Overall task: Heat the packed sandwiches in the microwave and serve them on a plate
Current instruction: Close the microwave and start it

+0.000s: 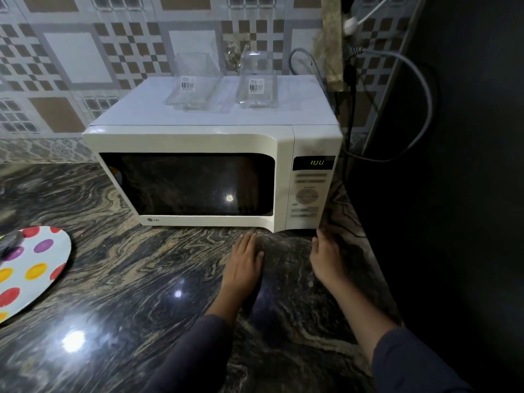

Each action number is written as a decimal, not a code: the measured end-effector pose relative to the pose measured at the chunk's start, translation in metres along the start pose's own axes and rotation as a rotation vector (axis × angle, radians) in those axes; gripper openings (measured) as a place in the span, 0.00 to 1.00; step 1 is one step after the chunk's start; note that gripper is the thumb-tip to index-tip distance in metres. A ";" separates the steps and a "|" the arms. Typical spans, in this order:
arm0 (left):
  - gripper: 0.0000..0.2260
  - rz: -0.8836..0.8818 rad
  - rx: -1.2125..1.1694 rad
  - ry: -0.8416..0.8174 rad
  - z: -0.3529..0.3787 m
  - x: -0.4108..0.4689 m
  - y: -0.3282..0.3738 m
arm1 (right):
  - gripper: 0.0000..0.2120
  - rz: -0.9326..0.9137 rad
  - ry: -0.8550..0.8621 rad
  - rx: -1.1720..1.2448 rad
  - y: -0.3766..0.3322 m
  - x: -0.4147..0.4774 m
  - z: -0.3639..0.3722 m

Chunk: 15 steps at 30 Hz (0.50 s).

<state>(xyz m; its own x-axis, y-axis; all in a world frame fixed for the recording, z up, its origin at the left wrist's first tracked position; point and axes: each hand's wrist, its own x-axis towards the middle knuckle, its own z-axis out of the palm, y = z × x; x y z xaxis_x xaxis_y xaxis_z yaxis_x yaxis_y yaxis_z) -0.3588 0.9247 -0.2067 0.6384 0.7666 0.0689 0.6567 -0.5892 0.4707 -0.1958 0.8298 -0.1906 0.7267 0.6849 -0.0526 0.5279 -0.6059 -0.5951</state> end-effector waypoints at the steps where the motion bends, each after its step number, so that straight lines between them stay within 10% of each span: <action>1: 0.27 -0.009 0.046 -0.034 0.004 -0.002 -0.007 | 0.23 -0.043 -0.054 -0.090 0.006 -0.007 0.010; 4: 0.33 0.005 0.182 -0.074 0.015 -0.004 -0.019 | 0.34 -0.216 -0.073 -0.355 0.019 -0.019 0.031; 15: 0.27 0.016 0.206 -0.056 0.019 0.000 -0.021 | 0.25 -0.224 -0.076 -0.485 0.023 -0.012 0.034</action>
<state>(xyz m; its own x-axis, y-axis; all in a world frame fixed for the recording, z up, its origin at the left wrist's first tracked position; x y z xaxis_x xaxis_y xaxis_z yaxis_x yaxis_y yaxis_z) -0.3653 0.9324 -0.2334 0.6671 0.7446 0.0229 0.7107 -0.6453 0.2802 -0.2076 0.8212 -0.2306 0.5485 0.8354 -0.0352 0.8220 -0.5465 -0.1603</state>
